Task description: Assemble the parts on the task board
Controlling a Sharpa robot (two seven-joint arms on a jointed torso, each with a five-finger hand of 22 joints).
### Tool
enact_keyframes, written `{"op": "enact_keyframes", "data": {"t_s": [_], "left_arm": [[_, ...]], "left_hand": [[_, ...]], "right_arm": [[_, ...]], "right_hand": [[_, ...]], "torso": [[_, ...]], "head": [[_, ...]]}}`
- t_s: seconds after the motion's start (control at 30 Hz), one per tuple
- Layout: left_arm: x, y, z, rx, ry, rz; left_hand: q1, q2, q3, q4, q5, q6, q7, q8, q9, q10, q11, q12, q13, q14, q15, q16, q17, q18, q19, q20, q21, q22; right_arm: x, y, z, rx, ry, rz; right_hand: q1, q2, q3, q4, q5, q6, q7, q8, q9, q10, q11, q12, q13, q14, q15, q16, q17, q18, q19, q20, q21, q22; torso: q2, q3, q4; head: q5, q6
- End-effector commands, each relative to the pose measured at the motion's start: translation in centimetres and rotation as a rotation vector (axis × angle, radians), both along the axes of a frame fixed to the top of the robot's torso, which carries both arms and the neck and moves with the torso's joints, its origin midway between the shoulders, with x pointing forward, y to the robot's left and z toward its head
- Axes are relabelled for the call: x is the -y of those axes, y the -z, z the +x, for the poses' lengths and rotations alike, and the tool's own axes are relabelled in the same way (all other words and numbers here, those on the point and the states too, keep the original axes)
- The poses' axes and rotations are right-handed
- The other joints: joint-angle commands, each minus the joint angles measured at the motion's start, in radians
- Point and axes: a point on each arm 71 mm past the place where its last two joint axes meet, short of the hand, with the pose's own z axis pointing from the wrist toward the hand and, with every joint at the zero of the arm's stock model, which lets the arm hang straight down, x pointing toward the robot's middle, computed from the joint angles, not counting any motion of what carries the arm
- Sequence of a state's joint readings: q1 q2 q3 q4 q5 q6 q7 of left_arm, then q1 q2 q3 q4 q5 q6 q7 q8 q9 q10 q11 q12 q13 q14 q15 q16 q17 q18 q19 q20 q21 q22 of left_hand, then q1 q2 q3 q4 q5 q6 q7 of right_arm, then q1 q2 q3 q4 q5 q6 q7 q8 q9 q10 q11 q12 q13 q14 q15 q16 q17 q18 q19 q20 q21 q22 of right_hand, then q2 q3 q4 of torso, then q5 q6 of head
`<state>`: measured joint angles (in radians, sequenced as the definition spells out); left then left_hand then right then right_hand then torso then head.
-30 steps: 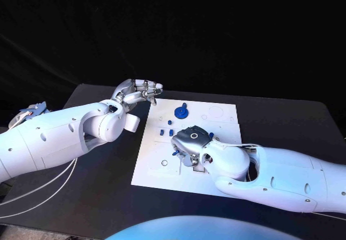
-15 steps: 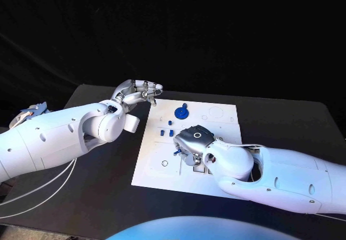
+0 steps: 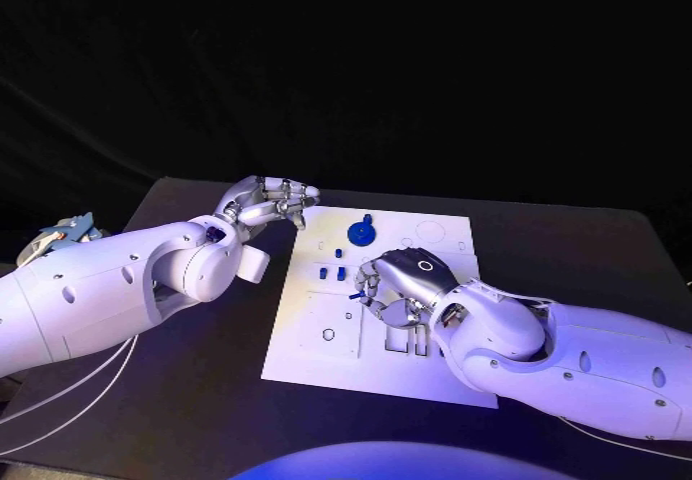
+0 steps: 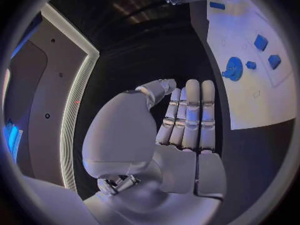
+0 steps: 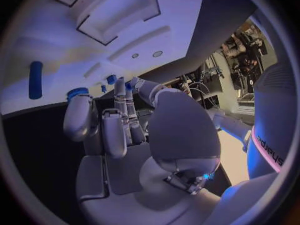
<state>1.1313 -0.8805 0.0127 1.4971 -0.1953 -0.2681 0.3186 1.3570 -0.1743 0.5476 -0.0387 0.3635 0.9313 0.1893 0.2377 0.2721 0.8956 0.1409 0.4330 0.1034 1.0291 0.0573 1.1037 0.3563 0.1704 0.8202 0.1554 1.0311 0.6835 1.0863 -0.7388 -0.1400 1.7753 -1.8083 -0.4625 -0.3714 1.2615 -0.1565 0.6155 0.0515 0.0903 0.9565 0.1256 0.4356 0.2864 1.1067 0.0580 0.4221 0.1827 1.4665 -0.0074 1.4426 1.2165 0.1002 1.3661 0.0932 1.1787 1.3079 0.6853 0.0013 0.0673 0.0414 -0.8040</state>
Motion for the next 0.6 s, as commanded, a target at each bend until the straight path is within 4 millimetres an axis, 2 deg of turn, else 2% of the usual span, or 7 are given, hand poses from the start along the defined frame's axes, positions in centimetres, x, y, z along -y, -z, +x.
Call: {"op": "enact_keyframes", "data": {"t_s": [0.03, 0.17, 0.4, 0.53, 0.57, 0.6], "left_arm": [[0.2, 0.6, -0.9, -0.005, 0.048, 0.035], [0.0, 1.3, -1.8, -0.002, 0.078, 0.096], [0.2, 2.7, -3.4, 0.010, 0.131, 0.232], [0.5, 3.3, -4.0, 0.017, 0.152, 0.303], [0.7, 3.4, -4.2, 0.021, 0.160, 0.328], [0.9, 3.6, -4.3, 0.024, 0.166, 0.351]], "left_hand": [[-0.006, 0.003, -0.006, 0.001, -0.002, -0.001, 0.002, -0.003, 0.002, 0.006, -0.005, 0.005, 0.002, 0.001, 0.001, 0.006, 0.000, 0.014, -0.005, 0.000, 0.002, 0.001], [-0.014, 0.002, -0.018, 0.004, -0.005, 0.009, -0.005, 0.004, 0.006, 0.026, -0.014, 0.025, 0.008, 0.025, -0.006, 0.024, 0.005, 0.015, 0.010, -0.003, 0.004, -0.001], [-0.032, -0.008, -0.058, 0.016, -0.007, 0.035, -0.026, 0.034, 0.025, 0.057, -0.035, 0.081, 0.037, 0.066, -0.022, 0.067, 0.023, 0.015, 0.048, -0.015, -0.002, -0.012], [-0.044, -0.015, -0.096, 0.031, -0.010, 0.052, -0.044, 0.073, 0.061, 0.068, -0.053, 0.145, 0.074, 0.099, -0.037, 0.105, 0.046, 0.015, 0.083, -0.027, -0.008, -0.021], [-0.047, -0.017, -0.111, 0.038, -0.011, 0.058, -0.051, 0.094, 0.081, 0.070, -0.063, 0.174, 0.091, 0.138, -0.042, 0.141, 0.123, 0.016, 0.098, -0.033, -0.006, -0.022], [-0.047, -0.021, -0.121, 0.042, -0.016, 0.059, -0.057, 0.109, 0.097, 0.070, -0.065, 0.195, 0.104, 0.156, -0.046, 0.159, 0.162, 0.015, 0.105, -0.036, -0.006, -0.022]], "right_arm": [[0.5, -0.4, 0.0, -0.031, -0.001, 0.120], [1.1, -0.4, 0.1, -0.037, 0.009, 0.140], [1.7, -0.5, 0.1, -0.041, 0.020, 0.157], [1.9, -0.6, 0.2, -0.039, 0.026, 0.164], [1.9, -0.6, 0.1, -0.038, 0.027, 0.167], [1.9, -0.6, 0.1, -0.036, 0.028, 0.171]], "right_hand": [[-0.005, 0.001, 0.003, 0.004, 0.002, 0.006, 0.001, 0.005, 0.001, 0.009, 0.000, -0.003, -0.001, 0.031, -0.008, -0.004, 0.001, -0.011, 0.005, -0.002, -0.002, 0.015], [-0.005, 0.000, 0.003, 0.004, 0.004, 0.006, 0.001, 0.004, 0.001, 0.009, 0.000, -0.004, -0.001, 0.031, -0.008, -0.004, 0.001, -0.011, 0.005, -0.002, -0.003, 0.015], [-0.004, 0.000, 0.003, 0.004, 0.004, 0.006, 0.001, 0.004, 0.001, 0.009, 0.000, -0.004, -0.001, 0.031, -0.008, -0.004, 0.001, -0.011, 0.005, -0.002, -0.002, 0.015], [-0.004, 0.000, 0.003, 0.004, 0.004, 0.006, 0.001, 0.004, 0.001, 0.009, 0.000, -0.004, -0.001, 0.031, -0.008, -0.004, 0.001, -0.011, 0.005, -0.002, -0.002, 0.015], [-0.004, 0.000, 0.003, 0.004, 0.004, 0.006, 0.001, 0.004, 0.001, 0.009, 0.000, -0.004, -0.001, 0.031, -0.008, -0.004, 0.001, -0.011, 0.005, -0.002, -0.002, 0.015], [-0.004, -0.001, 0.003, 0.004, 0.006, 0.006, 0.001, 0.004, 0.002, 0.009, 0.000, -0.005, -0.001, 0.031, -0.008, -0.004, 0.000, -0.011, 0.006, -0.002, -0.002, 0.016]], "torso": [[0.001, 0.0000, 0.0005], [0.000, -0.0004, 0.0033], [-0.002, 0.0016, 0.0078], [-0.001, 0.0012, 0.0060], [-0.001, 0.0012, 0.0060], [0.000, 0.0015, 0.0050]], "head": [[0.002, 0.005], [0.002, 0.009], [-0.004, 0.011], [-0.003, 0.012], [-0.003, 0.012], [-0.002, 0.014]]}}
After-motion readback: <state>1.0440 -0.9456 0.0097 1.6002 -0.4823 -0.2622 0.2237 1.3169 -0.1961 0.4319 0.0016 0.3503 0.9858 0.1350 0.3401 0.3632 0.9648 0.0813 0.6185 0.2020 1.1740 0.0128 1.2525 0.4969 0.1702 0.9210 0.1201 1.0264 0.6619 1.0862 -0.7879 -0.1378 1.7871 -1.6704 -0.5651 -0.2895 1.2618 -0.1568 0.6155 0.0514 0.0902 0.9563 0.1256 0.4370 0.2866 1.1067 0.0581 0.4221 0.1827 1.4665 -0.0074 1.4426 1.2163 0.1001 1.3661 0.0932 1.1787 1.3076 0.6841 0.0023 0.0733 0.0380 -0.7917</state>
